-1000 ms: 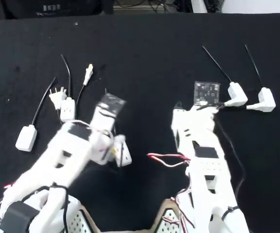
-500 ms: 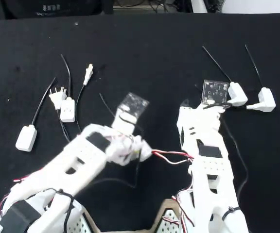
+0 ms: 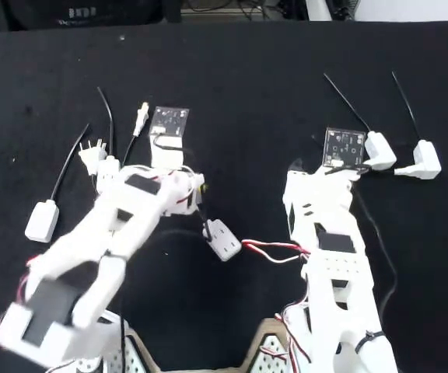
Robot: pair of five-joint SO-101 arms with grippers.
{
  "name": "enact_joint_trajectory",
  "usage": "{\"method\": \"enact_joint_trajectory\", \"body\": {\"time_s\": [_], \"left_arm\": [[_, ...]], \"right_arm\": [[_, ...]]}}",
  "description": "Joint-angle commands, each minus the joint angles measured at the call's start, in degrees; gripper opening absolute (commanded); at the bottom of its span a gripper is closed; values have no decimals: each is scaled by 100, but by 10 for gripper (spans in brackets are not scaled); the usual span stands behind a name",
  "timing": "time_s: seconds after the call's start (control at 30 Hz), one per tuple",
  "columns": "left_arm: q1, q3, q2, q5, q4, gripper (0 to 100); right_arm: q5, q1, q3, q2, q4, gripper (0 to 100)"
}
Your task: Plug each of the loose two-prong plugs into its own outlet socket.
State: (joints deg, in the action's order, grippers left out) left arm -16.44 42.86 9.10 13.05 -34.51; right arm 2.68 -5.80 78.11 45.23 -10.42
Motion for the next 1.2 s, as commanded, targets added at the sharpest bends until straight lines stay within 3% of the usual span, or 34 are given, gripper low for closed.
{"method": "enact_joint_trajectory", "body": {"time_s": [0.0, 0.27, 0.43, 0.7, 0.9, 1.03, 1.17], "left_arm": [[224, -1007, -879, 756, -325, 210], [1024, -1578, -1284, 862, -1978, 209], [1393, -1596, -1284, 308, -2743, 209], [1622, -1481, -1152, -404, -3182, 209], [1578, -1288, 79, -747, -3209, 209], [1622, -1288, 976, -1398, -3332, 214], [1270, -1068, 1196, -3112, -4132, 212]], "right_arm": [[35, -114, -330, 154, -18, 162], [35, -105, -338, 154, 0, 162], [35, -105, -338, 154, 0, 162], [-9, 114, -321, 154, 0, 162], [-9, 123, -321, 154, 0, 162], [-9, 105, -321, 154, -18, 162], [-9, 79, -321, 180, -26, 162]]}}
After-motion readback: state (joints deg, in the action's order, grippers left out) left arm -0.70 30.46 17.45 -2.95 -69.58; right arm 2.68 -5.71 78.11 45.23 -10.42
